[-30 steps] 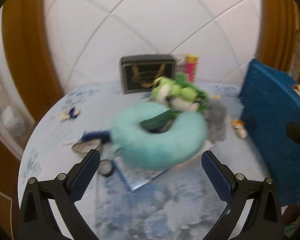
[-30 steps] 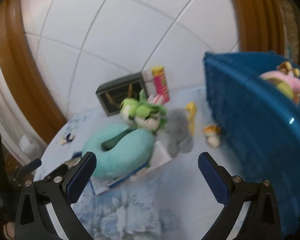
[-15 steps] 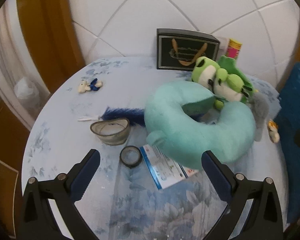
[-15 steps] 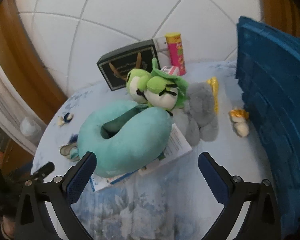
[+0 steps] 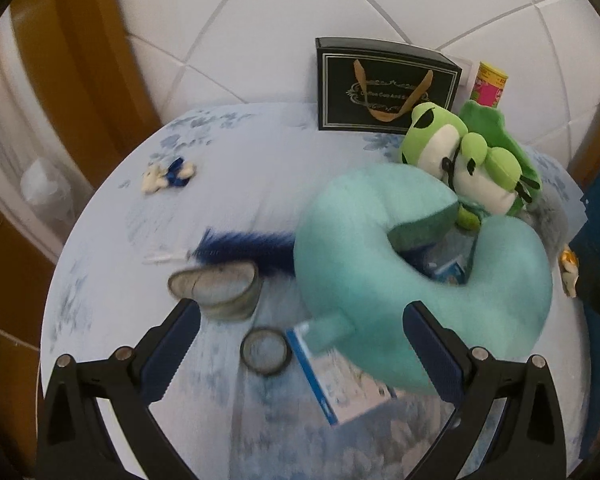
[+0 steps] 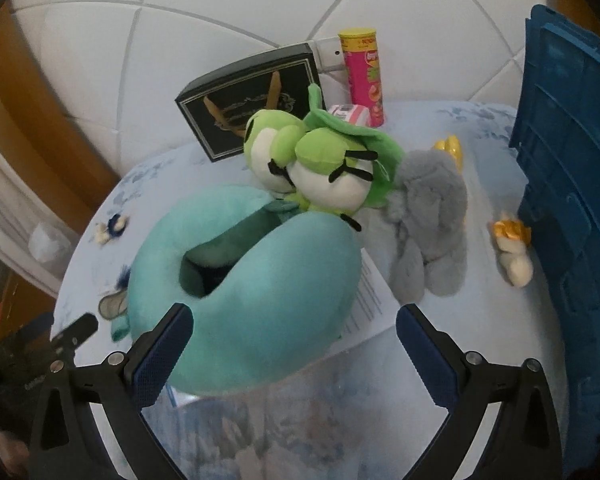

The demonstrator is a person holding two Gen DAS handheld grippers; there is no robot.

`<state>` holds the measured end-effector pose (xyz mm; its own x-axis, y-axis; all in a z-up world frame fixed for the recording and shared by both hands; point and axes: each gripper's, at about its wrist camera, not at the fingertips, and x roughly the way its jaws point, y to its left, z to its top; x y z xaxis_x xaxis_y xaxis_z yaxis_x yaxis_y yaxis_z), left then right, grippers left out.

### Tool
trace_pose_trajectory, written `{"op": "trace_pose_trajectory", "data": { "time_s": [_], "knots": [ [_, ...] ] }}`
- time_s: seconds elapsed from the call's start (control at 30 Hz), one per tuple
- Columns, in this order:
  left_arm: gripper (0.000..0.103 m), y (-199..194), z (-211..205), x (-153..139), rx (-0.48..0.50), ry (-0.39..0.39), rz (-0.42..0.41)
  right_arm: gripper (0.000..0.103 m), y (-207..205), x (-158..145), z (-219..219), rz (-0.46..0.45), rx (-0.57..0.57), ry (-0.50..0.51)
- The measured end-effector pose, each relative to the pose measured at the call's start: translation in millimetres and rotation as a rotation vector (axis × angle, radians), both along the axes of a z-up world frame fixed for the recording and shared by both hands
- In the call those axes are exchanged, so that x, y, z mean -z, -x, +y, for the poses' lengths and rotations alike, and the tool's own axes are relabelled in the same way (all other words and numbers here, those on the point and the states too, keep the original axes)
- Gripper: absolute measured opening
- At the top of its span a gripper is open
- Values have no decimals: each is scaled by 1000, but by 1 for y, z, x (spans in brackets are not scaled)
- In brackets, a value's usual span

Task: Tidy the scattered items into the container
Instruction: 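Grasp the teal neck pillow with both grippers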

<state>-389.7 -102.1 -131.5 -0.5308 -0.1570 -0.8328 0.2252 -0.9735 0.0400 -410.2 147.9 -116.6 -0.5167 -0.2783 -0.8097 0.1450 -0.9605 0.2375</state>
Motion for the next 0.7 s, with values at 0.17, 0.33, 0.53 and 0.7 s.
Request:
{"op": "trace_pose_trajectory", "data": {
  "time_s": [0.17,0.33,0.53,0.7],
  "knots": [
    [103,45,-13,17,73,-12,-27,103,15,16,-17,-45,42,-40],
    [103,89,-21,49,129,-6,-78,103,30,44,-33,-114,87,-58],
    [103,106,-17,83,168,-119,-124,103,43,65,-43,-113,92,-88],
    [103,83,0,91,165,-165,-131,103,45,73,-30,-69,18,-136]
  ]
}}
